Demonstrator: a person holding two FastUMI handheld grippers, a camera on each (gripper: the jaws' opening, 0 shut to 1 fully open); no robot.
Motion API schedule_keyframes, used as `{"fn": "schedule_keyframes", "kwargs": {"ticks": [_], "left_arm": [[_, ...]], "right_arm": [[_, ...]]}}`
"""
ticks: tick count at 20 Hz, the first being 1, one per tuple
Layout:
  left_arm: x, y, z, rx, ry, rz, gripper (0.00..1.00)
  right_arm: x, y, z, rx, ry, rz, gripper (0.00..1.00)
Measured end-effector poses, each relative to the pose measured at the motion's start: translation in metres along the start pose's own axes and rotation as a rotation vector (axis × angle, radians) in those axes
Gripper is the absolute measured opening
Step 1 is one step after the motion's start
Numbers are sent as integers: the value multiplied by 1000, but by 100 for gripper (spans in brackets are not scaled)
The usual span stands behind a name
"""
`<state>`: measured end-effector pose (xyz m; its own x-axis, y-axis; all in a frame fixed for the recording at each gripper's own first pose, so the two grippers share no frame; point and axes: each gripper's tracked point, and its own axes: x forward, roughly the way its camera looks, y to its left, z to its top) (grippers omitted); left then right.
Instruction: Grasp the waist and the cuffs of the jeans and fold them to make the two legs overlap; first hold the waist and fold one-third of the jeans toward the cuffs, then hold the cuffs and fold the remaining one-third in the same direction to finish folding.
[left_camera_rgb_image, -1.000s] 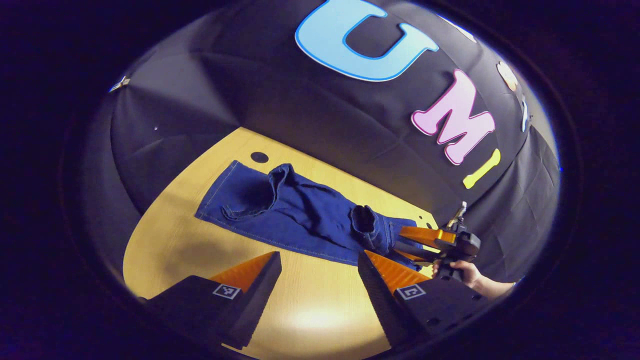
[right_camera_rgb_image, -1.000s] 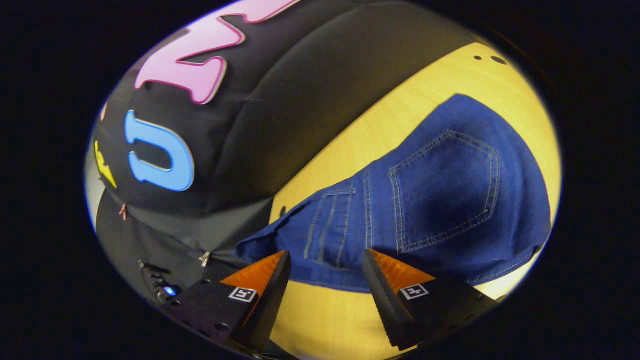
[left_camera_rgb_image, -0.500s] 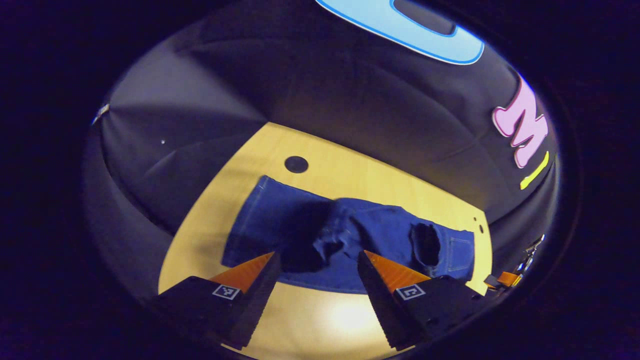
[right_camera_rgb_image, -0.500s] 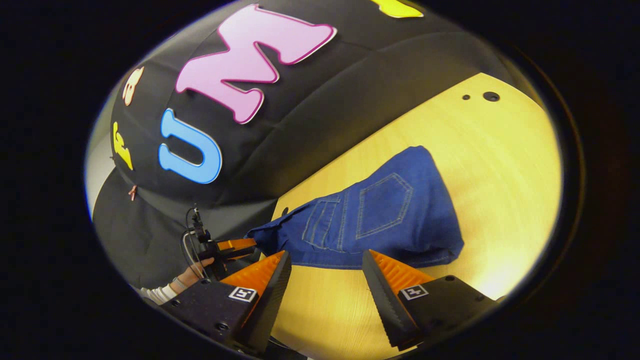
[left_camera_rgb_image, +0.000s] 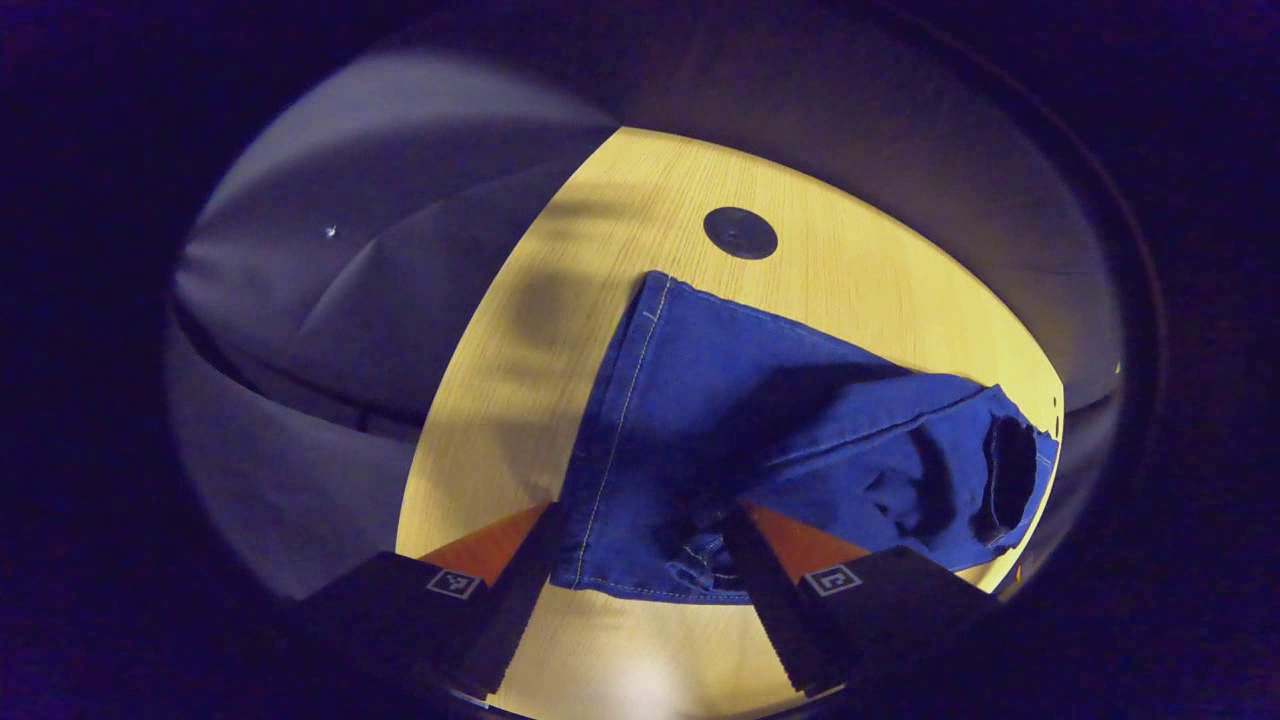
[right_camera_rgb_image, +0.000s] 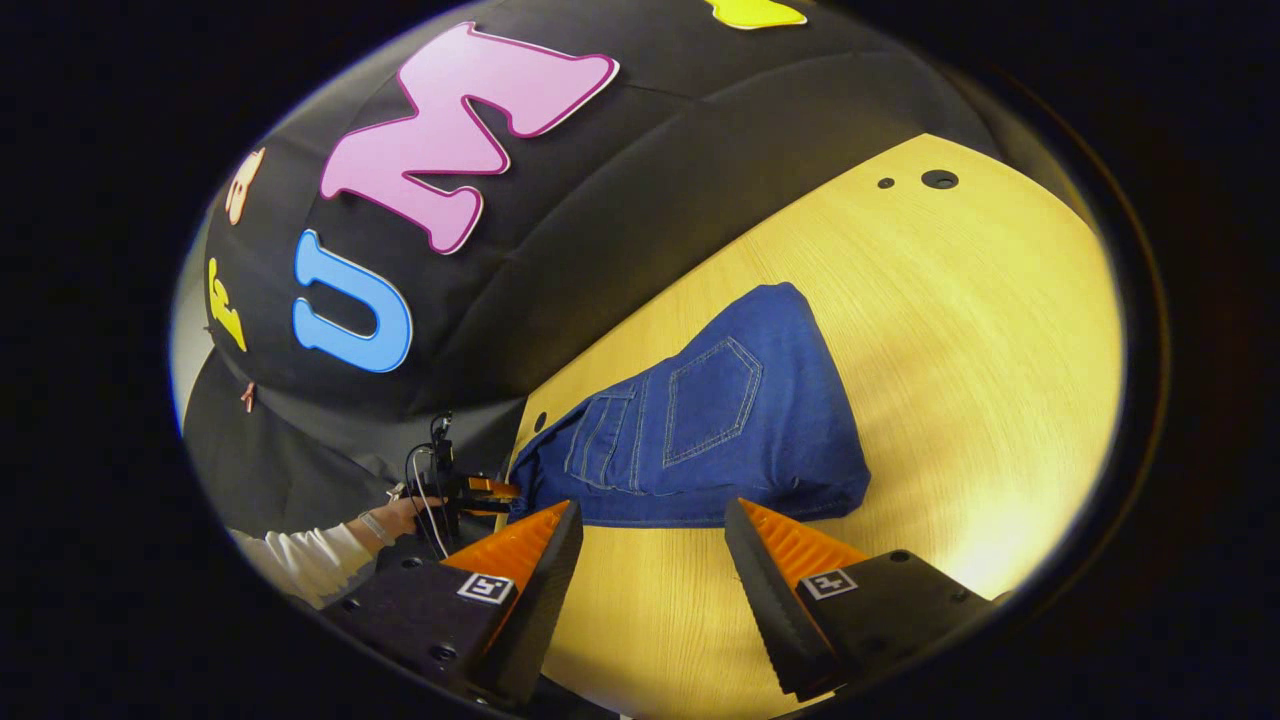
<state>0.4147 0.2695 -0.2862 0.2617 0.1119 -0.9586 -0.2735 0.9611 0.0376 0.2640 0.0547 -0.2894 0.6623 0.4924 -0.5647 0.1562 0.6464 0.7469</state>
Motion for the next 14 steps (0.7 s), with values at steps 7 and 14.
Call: {"fn": "schedule_keyframes", "kwargs": {"ticks": [7,14], "left_arm": [[8,-8,-4,127,34,12,98],[12,-40,-14,167,41,43,17]], "right_arm": [[4,-8,-10,1,40,-15,88],[-8,-16,-4,3,36,-26,88]]}}
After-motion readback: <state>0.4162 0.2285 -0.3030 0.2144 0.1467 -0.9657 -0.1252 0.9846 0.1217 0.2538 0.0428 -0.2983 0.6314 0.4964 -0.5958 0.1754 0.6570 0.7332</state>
